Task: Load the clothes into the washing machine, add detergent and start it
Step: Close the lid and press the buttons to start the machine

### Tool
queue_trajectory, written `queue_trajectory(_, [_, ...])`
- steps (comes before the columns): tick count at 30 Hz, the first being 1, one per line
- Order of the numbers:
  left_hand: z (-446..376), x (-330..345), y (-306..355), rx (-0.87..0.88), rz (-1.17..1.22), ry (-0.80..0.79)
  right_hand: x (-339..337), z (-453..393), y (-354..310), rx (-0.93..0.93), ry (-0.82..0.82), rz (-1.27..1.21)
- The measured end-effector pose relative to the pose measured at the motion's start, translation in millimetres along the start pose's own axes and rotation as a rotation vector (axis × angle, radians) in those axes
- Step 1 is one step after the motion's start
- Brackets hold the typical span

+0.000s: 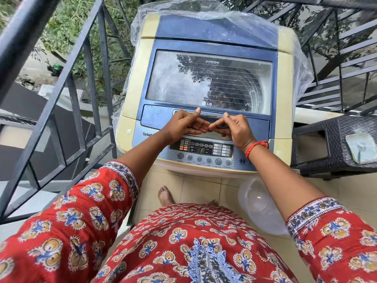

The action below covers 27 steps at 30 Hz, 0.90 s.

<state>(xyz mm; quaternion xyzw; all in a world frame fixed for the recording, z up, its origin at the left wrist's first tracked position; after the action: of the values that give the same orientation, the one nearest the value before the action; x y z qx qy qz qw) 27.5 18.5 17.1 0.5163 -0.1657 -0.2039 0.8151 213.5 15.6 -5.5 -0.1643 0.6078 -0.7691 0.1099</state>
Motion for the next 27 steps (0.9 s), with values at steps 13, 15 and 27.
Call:
queue_trajectory(13, [1.5, 0.7, -0.1, 0.012, -0.013, -0.005, 0.8, 1.9, -2.4, -0.004, 0.006, 0.051])
queue_trajectory(15, [1.3, 0.5, -0.8, 0.015, -0.014, -0.004, 1.2, 1.4, -2.1, 0.0, 0.01, 0.063])
queue_trajectory(27, [1.7, 1.3, -1.1, 0.023, -0.022, 0.0, -1.1, -1.0, 2.9, 0.017, 0.028, 0.118])
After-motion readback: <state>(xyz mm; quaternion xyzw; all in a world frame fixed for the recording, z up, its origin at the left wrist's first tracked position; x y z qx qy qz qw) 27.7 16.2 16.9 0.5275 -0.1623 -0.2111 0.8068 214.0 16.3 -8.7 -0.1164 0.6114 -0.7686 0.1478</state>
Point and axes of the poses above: each hand's wrist, its own z-axis away from the middle knuckle, its own x-axis out of the palm, y = z × x, the point moved 2 cm from there along -z, towards the middle knuckle, and after that the axes turned 7 degrees about -y, right-handed, at the moved point
